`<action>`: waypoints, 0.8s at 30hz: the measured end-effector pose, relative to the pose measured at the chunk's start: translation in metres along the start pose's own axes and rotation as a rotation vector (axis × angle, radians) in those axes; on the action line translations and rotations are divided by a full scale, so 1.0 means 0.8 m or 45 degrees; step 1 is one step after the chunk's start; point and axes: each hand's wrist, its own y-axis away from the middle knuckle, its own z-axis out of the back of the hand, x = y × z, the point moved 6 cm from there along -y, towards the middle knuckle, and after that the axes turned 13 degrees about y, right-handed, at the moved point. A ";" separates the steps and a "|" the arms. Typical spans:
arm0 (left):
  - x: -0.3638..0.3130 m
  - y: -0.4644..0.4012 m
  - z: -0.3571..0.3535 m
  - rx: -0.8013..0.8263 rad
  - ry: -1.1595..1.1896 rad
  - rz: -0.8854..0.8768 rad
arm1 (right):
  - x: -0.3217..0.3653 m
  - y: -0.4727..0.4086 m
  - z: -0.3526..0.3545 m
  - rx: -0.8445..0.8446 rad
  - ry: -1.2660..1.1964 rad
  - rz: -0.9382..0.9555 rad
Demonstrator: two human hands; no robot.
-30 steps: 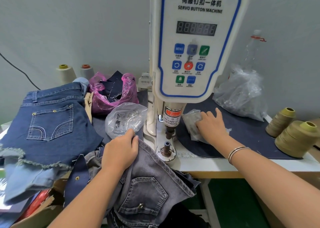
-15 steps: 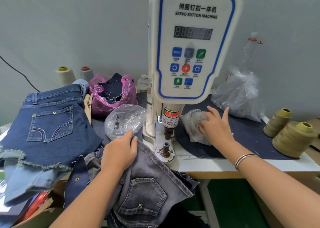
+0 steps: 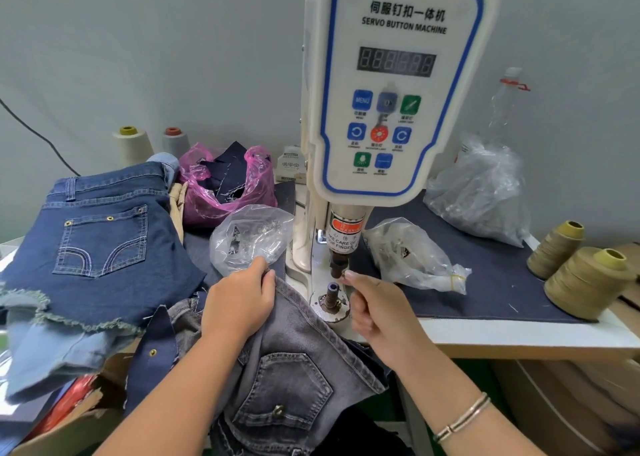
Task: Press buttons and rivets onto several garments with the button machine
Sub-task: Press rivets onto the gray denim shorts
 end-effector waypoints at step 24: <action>0.001 -0.002 -0.002 0.021 0.047 0.006 | 0.001 0.017 -0.029 0.232 -0.680 -0.367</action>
